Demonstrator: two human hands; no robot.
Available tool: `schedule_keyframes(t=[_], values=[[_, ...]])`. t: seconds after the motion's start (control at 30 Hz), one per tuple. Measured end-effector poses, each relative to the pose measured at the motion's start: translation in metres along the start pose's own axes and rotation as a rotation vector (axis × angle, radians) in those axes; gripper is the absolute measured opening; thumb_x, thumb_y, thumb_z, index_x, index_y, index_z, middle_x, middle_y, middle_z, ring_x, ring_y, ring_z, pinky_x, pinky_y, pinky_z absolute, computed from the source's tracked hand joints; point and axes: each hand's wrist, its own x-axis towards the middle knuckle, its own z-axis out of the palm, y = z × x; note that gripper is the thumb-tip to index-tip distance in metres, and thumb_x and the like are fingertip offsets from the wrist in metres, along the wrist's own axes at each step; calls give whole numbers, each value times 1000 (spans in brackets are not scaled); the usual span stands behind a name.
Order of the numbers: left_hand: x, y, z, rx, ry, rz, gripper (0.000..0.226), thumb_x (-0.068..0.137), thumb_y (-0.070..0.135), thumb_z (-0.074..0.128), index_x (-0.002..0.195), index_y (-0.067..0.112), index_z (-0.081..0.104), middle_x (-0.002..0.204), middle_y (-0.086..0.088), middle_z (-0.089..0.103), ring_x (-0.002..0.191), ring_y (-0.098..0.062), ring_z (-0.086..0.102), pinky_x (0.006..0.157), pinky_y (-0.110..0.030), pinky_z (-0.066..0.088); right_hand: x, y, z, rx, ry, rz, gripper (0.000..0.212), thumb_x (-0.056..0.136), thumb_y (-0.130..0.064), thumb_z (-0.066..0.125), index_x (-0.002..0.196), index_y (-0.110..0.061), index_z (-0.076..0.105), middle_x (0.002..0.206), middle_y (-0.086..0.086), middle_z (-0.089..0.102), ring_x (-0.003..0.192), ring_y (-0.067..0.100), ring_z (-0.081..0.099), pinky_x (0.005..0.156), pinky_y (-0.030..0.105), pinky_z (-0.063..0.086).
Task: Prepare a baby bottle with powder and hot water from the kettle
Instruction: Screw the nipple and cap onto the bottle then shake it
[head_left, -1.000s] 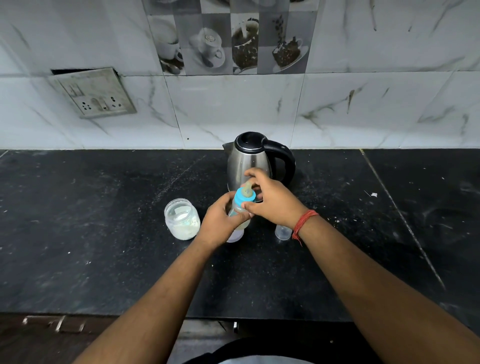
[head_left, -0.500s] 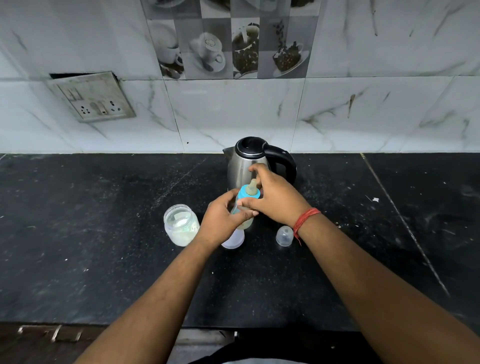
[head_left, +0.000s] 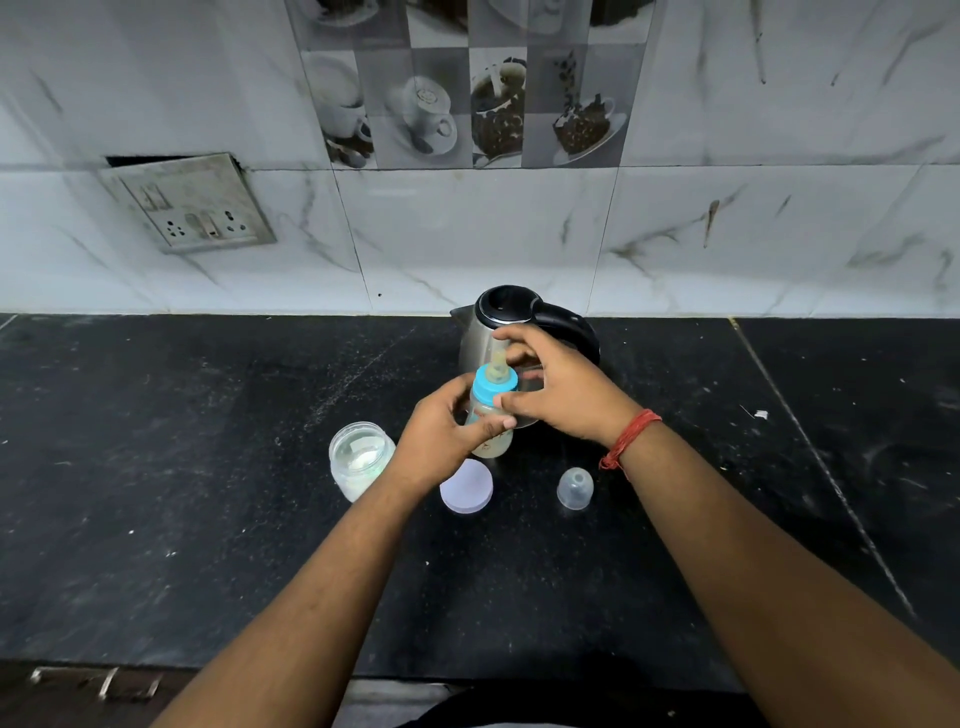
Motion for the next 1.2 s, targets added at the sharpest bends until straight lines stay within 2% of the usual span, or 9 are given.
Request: schedule_keyframes(t=[0.2, 0.33, 0.47, 0.57, 0.7, 0.83, 0.97, 1.07, 1.2], values=[[5, 0, 0, 15, 19, 25, 49, 84, 18, 84, 128, 28, 64, 115, 10, 74, 108, -10, 69, 95, -31, 57, 3, 4, 24, -89, 281, -24, 49, 76, -28, 86, 117, -21, 60, 95, -18, 45, 75, -3, 52, 71, 10, 43], [8, -3, -4, -17, -6, -10, 46, 83, 21, 85, 125, 25, 67, 115, 8, 75, 109, -13, 70, 96, -32, 56, 9, 8, 15, -19, 141, -17, 48, 81, -24, 83, 123, -14, 64, 106, -14, 48, 86, -1, 55, 85, 16, 49], [9, 1, -8, -59, -101, -42, 45, 85, 12, 82, 127, 18, 67, 117, 1, 76, 108, -14, 70, 97, -30, 55, 9, 10, 0, -9, -16, -12, 33, 84, -22, 81, 113, -26, 67, 103, -13, 50, 90, -1, 57, 86, 12, 47], [12, 4, -4, -7, -67, -14, 51, 81, 24, 86, 128, 22, 67, 116, 5, 76, 110, -17, 70, 97, -33, 56, 10, 11, 8, -30, 152, 11, 36, 78, -30, 86, 106, -20, 67, 98, -8, 54, 86, 1, 59, 83, 20, 51], [16, 11, 2, 66, 7, 41, 47, 85, 19, 83, 128, 20, 66, 114, 9, 74, 102, -2, 69, 87, -18, 54, 7, 8, 30, -25, 432, -1, 38, 75, -30, 87, 91, -18, 55, 83, -12, 47, 70, -6, 53, 65, 10, 42], [20, 15, -6, 6, -84, 10, 52, 84, 22, 84, 132, 17, 65, 118, 5, 75, 110, -8, 70, 95, -24, 54, 10, 10, 11, 50, 246, 24, 40, 79, -34, 84, 110, -19, 62, 112, 2, 60, 96, 12, 63, 84, 21, 52], [22, 18, -14, -88, -213, -36, 49, 84, 19, 83, 129, 16, 65, 120, -1, 75, 115, -21, 70, 101, -35, 55, 6, 5, -12, 117, -15, -29, 43, 86, -17, 78, 125, -7, 65, 123, -3, 55, 106, -1, 60, 91, 13, 49], [22, 23, -12, -94, -206, -31, 48, 85, 14, 81, 130, 15, 65, 120, 0, 75, 114, -18, 70, 101, -31, 55, 8, 6, -12, 83, 54, -66, 38, 83, -17, 81, 117, -7, 68, 107, -11, 55, 95, -11, 59, 84, 10, 47], [24, 26, -3, 64, -39, 64, 53, 83, 21, 85, 131, 16, 65, 116, 7, 74, 105, -1, 69, 91, -16, 52, 13, 11, 5, 108, 283, -53, 37, 76, -35, 85, 108, -23, 70, 101, -13, 55, 99, 8, 64, 90, 28, 55]])
